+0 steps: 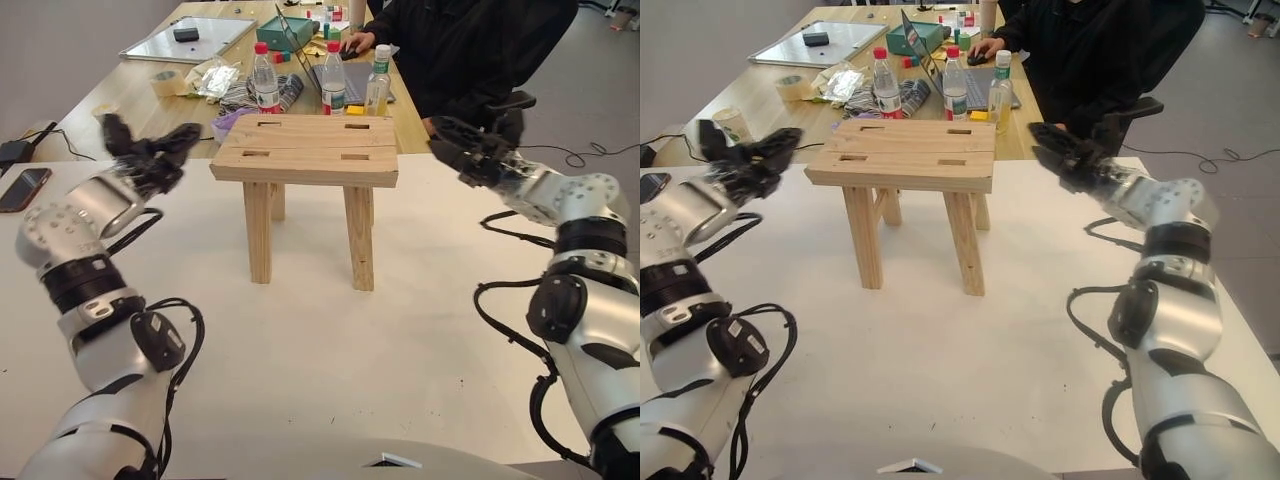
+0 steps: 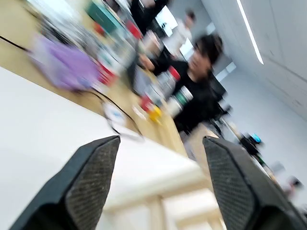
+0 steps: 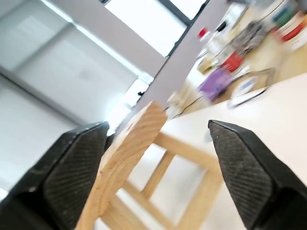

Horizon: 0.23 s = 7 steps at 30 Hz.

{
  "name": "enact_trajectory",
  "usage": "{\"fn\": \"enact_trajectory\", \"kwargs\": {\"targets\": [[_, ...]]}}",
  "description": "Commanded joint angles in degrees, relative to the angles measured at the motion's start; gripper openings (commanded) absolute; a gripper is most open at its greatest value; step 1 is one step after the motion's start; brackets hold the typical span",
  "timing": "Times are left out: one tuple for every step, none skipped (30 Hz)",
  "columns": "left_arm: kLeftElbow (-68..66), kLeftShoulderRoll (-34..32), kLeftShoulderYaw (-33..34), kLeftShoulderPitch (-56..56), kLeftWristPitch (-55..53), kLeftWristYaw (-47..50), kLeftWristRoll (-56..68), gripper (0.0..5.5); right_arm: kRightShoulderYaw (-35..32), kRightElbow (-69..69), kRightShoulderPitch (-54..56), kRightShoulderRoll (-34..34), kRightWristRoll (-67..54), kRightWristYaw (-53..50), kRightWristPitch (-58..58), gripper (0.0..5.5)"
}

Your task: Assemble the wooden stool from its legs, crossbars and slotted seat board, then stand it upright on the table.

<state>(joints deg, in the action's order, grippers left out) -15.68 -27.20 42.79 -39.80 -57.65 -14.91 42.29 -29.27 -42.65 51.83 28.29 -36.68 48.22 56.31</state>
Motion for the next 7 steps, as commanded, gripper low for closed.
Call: {"fn": "enact_trajectory", "kwargs": {"targets": [[16.3, 4.7, -2.1, 11.2, 7.8, -0.5, -0.7, 3.15, 1.8, 28.3, -14.5, -6.5, -0.6, -6.6, -6.1, 4.18], [22.1, 6.7, -3.9, 15.4, 10.3, -1.0, -1.4, 3.15, 3.2, 37.1, -18.4, -9.8, 0.9, -10.3, -9.8, 4.01], [29.6, 9.3, -7.1, 20.7, 12.8, -0.3, -3.1, 2.98, 7.0, 46.8, -23.8, -13.0, 5.4, -15.0, -15.3, 3.83], [36.0, 11.2, -11.0, 25.8, 15.5, 0.3, -5.7, 2.88, 10.8, 54.7, -29.0, -15.7, 10.0, -19.5, -20.0, 3.72], [41.6, 13.1, -15.9, 31.4, 19.1, 1.8, -10.0, 2.67, 14.8, 61.4, -34.6, -18.9, 14.4, -24.1, -24.0, 3.49], [45.4, 14.0, -20.7, 35.9, 22.9, 2.9, -14.6, 2.61, 18.2, 66.3, -39.3, -21.4, 18.3, -27.8, -27.4, 3.41], [47.5, 14.5, -25.2, 39.9, 27.5, 3.5, -19.6, 2.41, 20.8, 69.4, -43.0, -23.5, 21.4, -30.6, -30.4, 3.21]]}}
